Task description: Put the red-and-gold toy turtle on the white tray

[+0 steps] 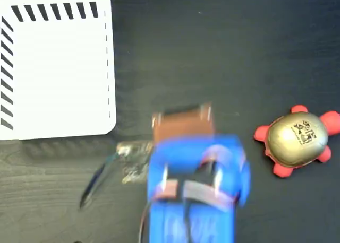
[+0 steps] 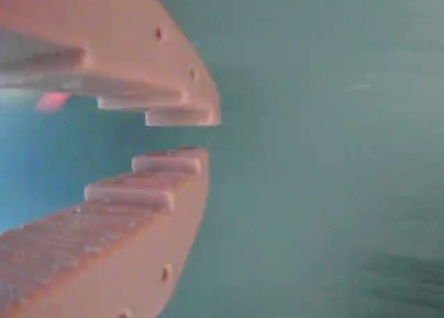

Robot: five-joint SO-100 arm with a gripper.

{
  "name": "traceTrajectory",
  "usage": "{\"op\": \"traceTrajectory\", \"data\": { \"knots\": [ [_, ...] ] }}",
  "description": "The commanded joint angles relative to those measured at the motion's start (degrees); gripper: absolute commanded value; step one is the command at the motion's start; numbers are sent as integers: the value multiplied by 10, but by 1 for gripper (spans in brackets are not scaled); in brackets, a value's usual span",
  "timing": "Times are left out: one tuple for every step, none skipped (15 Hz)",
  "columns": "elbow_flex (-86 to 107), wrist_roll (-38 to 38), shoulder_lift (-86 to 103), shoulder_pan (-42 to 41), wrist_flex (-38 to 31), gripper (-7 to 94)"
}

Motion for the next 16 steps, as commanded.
{"op": "traceTrajectory", "data": {
  "knots": [
    [-165, -148, -46, 89, 100, 0],
    [-185, -208, -52, 118, 123, 0],
    [-191, -251, -59, 143, 124, 0],
    [-192, -303, -65, 166, 124, 0],
    [-192, -350, -76, 188, 124, 0],
    [-191, -392, -88, 207, 124, 0],
    [-191, -422, -103, 221, 122, 0],
    [-192, -444, -123, 234, 120, 0],
    [-206, -454, -149, 243, 115, 0],
    [-228, -461, -184, 253, 111, 0],
    [-257, -466, -223, 262, 109, 0],
    [-285, -467, -265, 265, 108, 0],
    [-311, -464, -308, 265, 108, 0],
    [-338, -458, -347, 264, 108, 0],
    [-361, -457, -378, 264, 108, 1],
    [-381, -456, -400, 268, 108, 2]
  ]
}}
